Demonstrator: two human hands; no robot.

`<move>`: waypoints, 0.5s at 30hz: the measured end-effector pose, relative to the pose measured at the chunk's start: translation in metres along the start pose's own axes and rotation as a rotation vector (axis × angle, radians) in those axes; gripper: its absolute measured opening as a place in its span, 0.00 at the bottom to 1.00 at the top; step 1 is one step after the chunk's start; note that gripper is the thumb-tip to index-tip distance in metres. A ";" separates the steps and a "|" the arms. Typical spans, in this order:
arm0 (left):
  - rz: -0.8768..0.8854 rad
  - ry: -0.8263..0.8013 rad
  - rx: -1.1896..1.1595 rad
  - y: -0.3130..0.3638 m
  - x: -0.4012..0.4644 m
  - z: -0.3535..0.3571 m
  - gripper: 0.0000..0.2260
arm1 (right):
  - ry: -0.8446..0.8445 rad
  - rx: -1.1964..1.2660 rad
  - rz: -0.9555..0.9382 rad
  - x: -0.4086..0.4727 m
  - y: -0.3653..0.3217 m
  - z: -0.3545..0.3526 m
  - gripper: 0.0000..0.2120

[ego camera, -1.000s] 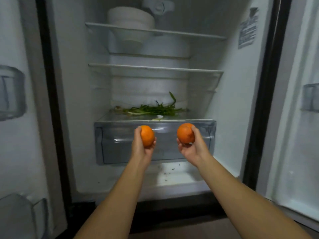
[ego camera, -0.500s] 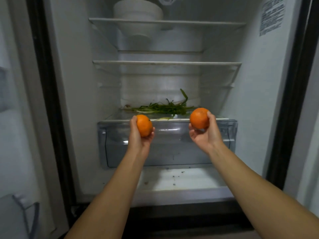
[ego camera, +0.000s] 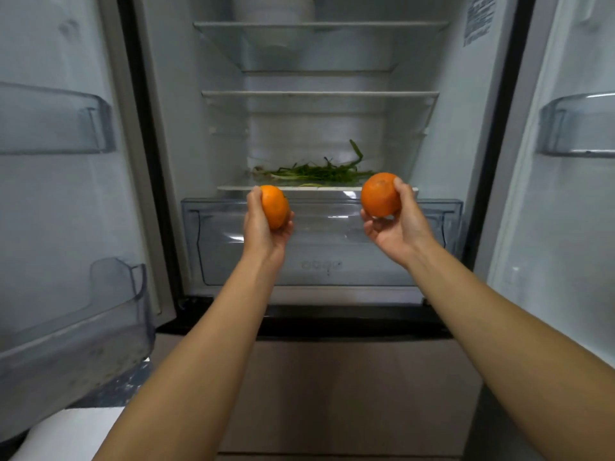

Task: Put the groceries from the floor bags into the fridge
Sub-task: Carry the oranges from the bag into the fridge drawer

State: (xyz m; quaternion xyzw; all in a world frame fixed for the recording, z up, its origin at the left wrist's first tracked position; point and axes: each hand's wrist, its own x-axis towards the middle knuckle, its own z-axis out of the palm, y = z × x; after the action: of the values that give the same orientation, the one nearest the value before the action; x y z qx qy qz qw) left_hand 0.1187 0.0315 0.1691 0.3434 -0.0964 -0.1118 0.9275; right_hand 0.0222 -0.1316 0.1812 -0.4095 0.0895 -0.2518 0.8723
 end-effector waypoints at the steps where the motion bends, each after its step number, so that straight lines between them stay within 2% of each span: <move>1: -0.002 0.001 0.004 0.002 -0.006 0.000 0.16 | -0.005 0.000 0.007 -0.006 -0.001 0.000 0.21; 6: 0.006 0.013 0.004 0.003 -0.023 0.000 0.18 | -0.035 -0.005 0.035 -0.026 -0.007 -0.005 0.17; 11: 0.003 0.025 0.032 0.000 -0.031 -0.010 0.18 | -0.080 -0.012 0.077 -0.034 -0.011 -0.017 0.20; 15: 0.061 0.071 0.261 0.013 -0.047 -0.017 0.13 | -0.137 -0.127 0.174 -0.036 -0.025 -0.025 0.23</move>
State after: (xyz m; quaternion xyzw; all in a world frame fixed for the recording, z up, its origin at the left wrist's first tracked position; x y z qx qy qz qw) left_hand 0.0803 0.0639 0.1600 0.4617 -0.0875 -0.0579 0.8808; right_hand -0.0268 -0.1431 0.1823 -0.4709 0.0806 -0.1402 0.8672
